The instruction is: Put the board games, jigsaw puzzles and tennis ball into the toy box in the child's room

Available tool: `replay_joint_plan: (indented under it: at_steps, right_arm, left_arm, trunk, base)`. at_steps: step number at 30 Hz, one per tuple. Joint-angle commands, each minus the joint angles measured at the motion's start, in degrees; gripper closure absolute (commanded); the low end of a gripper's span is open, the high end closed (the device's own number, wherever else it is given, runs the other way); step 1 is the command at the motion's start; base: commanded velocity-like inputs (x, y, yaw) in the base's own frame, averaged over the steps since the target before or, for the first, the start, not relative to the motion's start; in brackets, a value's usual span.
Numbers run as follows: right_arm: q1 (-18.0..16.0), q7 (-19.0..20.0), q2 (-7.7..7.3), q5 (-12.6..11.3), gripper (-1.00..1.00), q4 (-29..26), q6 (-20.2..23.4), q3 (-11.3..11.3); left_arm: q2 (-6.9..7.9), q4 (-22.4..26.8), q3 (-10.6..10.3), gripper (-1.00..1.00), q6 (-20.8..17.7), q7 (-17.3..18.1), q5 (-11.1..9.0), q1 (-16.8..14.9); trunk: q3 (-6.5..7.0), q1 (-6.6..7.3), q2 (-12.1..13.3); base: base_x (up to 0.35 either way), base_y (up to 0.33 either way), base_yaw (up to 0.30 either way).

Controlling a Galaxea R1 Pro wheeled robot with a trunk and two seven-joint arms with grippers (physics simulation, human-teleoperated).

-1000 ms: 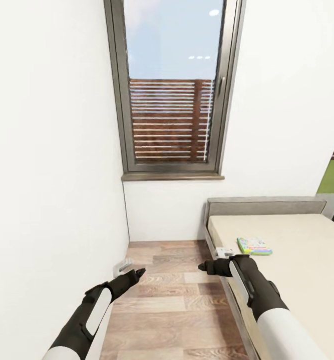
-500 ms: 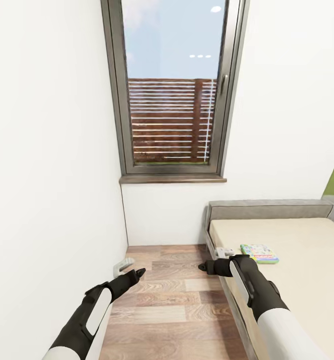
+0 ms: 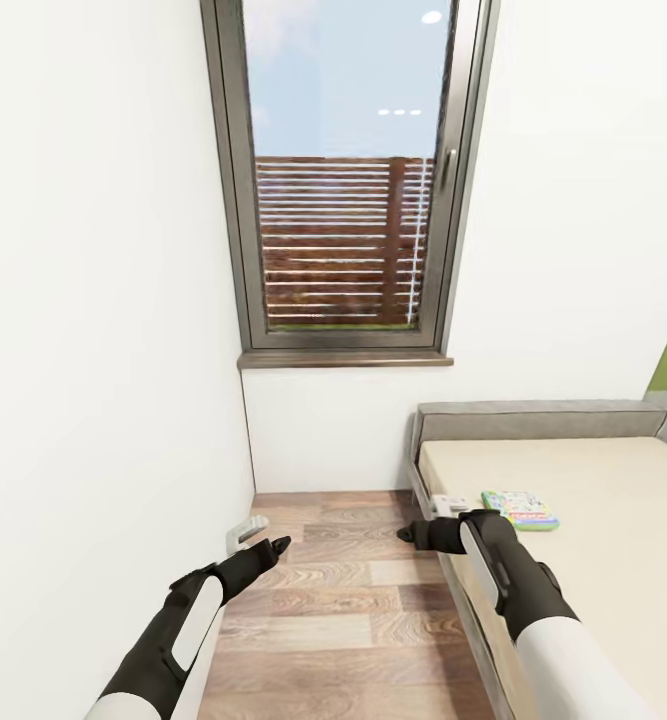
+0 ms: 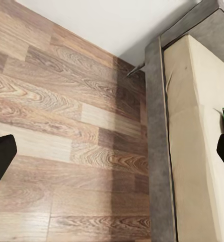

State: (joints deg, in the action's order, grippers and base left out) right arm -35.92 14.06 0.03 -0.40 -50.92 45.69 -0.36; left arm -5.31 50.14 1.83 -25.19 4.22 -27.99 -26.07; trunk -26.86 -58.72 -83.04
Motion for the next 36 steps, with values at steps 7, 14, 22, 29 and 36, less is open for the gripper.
replay_joint_plan:
  at_steps: [7, 14, 22, 29, 36]
  right_arm:
    - [0.0, 0.2, -1.54, -0.4, -1.00, -0.1, 0.2, -0.1]
    - [0.0, 0.3, -2.14, -0.6, -1.00, -0.1, 0.2, -0.1]
    - [0.0, 0.3, -2.32, -0.6, -1.00, -0.9, 0.9, -0.2]
    - [0.0, 0.3, -2.39, -0.6, -1.00, -2.0, 4.9, -0.2]
    - [-0.2, 0.3, -2.56, -0.6, -1.00, -2.4, 6.9, -0.3]
  left_arm:
    - [-0.05, 0.1, 0.2, -1.00, -0.4, 0.1, -0.3, 0.0]
    - [-0.07, 0.1, 0.2, -1.00, -0.4, 0.1, -0.3, 0.0]
    - [-0.05, 0.1, 0.2, -1.00, -0.6, 0.0, -0.4, 0.0]
    - [-0.05, 0.1, 0.2, -1.00, -0.8, -0.1, -0.6, 0.0]
    - [-0.05, 0.1, 0.3, -1.00, -1.0, -0.1, -0.7, 0.0]
  trunk:
    - [-0.06, 0.00, 0.0]
    - [-0.06, 0.00, 0.0]
    - [-0.06, 0.00, 0.0]
    - [-0.06, 0.00, 0.0]
    - [-0.06, 0.00, 0.0]
  base:
    - [0.025, 0.000, 0.000]
    - [0.008, 0.000, 0.000]
    - [0.003, 0.000, -0.024]
    - [0.001, 0.000, -0.162]
    - [0.000, 0.000, -0.238]
